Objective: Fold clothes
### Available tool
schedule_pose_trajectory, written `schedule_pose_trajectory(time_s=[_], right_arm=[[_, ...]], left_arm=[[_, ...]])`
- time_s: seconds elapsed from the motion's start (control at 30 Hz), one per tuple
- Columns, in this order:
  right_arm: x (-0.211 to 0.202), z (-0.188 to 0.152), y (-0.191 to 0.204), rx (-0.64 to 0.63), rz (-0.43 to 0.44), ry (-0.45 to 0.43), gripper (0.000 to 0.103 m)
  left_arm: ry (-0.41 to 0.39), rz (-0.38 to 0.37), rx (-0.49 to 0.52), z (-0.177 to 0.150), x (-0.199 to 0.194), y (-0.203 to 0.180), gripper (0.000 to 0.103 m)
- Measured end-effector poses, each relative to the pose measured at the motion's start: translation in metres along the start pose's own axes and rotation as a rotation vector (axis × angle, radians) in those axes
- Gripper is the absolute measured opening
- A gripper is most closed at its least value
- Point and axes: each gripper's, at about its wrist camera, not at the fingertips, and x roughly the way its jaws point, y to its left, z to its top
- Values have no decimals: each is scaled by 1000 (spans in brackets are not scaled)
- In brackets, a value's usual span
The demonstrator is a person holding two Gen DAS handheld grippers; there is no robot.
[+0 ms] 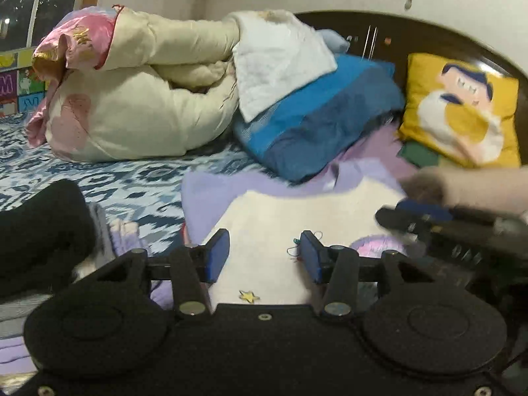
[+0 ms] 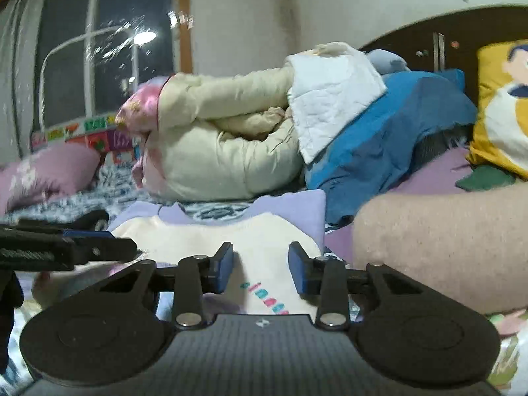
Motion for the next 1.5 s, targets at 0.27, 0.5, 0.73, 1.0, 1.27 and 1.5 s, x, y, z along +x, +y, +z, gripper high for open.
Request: schedule_pose_trajectory(time_s=[0.27,0.5,0.73,1.0,1.27,1.5], right_arm=[[-2,1,6,5,18,25,41],[-51,20,3,139,23,82,87],[-96,37,8,270,17,241,103],[-130,47,36,158,-88,341,103],[-143,50,40,79,-101,373,103],[-143,47,40,57,-91,393,103]], left_arm=[[-5,20,-77,1,-17,-1,52],[47,77,-222,5,-63,-17,88],[133,154,-150,13,-102,-48,103],[152,267,-96,14,-143,-67,103],[105,267,-131,14,-172,-80,103],[127,307,-86,14,-169,-88,103]])
